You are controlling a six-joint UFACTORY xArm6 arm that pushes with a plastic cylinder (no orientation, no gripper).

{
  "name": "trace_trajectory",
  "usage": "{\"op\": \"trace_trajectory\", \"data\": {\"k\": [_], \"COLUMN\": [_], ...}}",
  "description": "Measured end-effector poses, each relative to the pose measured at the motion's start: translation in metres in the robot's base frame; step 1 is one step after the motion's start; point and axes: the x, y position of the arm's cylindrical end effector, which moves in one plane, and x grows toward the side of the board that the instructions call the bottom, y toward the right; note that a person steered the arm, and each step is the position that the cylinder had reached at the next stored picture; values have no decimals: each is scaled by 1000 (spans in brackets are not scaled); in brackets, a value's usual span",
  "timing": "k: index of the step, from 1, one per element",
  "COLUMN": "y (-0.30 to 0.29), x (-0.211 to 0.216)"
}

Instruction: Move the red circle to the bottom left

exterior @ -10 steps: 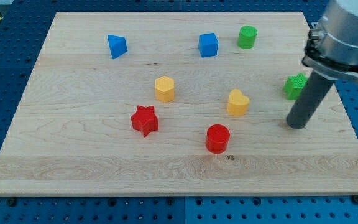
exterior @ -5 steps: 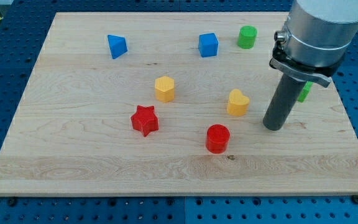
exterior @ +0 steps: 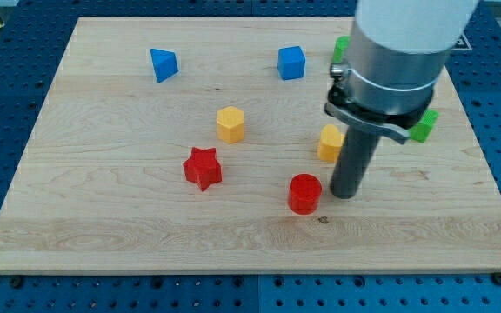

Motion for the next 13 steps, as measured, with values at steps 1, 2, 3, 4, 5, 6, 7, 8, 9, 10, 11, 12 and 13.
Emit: {"op": "trace_trajectory", "data": {"k": [1, 2, 3, 4, 5, 6, 7, 8, 9, 10, 11, 12, 13], "y": [-27, -43, -34, -34, -54, -56, -91, -115, -135, -150, -174, -200, -215], "x": [0, 0, 6, 12, 15, 29, 32, 31, 23, 15, 14, 0, -8]}}
